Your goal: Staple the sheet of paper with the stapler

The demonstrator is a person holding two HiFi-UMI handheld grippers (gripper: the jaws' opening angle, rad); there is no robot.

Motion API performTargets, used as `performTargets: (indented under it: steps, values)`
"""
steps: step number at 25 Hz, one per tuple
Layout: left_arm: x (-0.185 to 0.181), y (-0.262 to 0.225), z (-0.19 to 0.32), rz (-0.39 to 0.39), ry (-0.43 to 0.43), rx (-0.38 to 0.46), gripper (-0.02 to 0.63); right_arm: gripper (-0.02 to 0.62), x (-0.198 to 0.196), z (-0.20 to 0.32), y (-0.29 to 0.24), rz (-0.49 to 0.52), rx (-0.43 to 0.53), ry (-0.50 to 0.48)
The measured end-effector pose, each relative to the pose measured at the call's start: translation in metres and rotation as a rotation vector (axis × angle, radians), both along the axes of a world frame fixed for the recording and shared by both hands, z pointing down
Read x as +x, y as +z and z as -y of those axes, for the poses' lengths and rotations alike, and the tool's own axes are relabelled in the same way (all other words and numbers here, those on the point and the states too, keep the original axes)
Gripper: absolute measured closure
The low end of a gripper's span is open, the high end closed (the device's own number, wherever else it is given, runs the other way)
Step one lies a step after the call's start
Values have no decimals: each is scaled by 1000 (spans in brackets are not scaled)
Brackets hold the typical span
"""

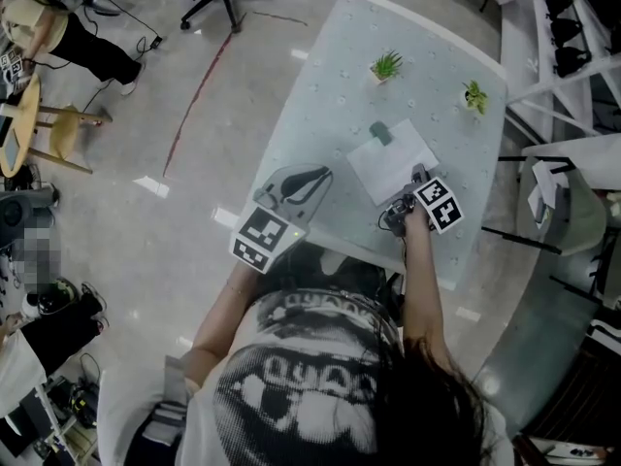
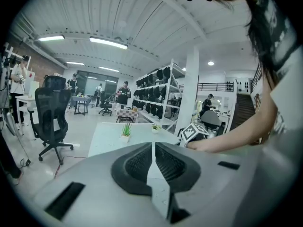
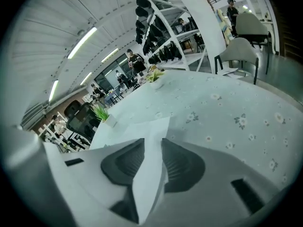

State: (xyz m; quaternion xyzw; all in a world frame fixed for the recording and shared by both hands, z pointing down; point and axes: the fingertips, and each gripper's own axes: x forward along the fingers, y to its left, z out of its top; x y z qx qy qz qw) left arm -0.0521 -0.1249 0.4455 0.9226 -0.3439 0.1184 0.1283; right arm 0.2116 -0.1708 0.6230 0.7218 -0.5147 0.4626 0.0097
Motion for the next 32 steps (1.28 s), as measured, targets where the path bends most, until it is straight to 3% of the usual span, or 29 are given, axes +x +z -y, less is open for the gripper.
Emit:
performTargets:
  steps: [5,8,13,18,21,29,32]
  values:
    - [-3,3,-1,-4,3,-3,586,456,11,-1,-8,-76,19,-55]
    - [-3,4,-2,-7,4,-1,586,482,14,4,-22,-135,42,-153]
    - [2,7,0,-17,-12,2,586,588,-4,26,-49,-204,114,-443]
    - [17,11,-8,-20,-24,-6,586,592,-27,52,-80,-186,188,-686]
    - [25,12,-16,-28,-46,-20,586,592,-49,62,-92,-193,205,-887]
    - [41,21,-33,-41,-109,-56,586,591,-102,72,-73,-476,157,-1488]
    - [44,19,-36,-40,-121,-52,586,591,-120,67,-58,-539,135,-1682]
